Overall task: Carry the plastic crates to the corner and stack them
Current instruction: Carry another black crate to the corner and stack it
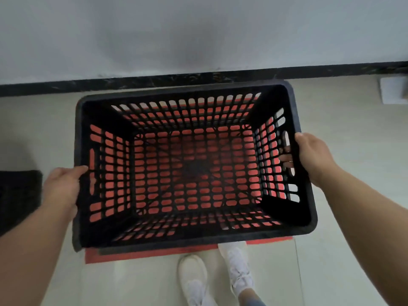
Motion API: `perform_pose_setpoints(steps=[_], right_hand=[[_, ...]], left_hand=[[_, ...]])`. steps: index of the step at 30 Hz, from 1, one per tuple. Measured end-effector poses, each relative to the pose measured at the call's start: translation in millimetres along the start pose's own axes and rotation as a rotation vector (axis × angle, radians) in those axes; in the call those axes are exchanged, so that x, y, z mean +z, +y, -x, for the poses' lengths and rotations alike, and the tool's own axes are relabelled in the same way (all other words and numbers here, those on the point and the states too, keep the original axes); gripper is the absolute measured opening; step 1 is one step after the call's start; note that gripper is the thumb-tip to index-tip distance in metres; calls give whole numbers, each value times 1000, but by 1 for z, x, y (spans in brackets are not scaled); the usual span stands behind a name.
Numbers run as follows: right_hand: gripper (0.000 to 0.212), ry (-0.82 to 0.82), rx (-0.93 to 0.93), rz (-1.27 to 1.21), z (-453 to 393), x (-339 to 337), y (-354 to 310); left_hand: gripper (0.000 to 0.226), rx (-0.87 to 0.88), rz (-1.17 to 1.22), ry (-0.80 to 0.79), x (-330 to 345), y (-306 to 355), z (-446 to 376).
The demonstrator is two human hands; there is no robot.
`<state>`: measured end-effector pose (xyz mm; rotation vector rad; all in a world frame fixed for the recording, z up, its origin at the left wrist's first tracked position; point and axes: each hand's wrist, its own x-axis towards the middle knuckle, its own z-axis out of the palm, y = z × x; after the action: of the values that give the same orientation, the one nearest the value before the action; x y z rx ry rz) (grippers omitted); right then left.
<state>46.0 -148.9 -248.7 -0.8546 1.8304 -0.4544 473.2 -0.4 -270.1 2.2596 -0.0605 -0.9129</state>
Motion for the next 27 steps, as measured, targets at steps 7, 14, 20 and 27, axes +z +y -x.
perform_pose_setpoints(steps=[7, 14, 20, 27], right_hand=[[38, 8, 37, 150, -21, 24, 24], [33, -68, 172, -182, -12, 21, 31], [38, -21, 138, -256, -17, 25, 41], [28, 34, 85, -244, -16, 28, 48]], left_hand=[[43, 13, -38, -124, 11, -21, -28], [57, -55, -154, -329, 8, -17, -38], [48, -119, 60, -374, 0, -28, -54], [52, -109, 157, -392, -3, -44, -57]])
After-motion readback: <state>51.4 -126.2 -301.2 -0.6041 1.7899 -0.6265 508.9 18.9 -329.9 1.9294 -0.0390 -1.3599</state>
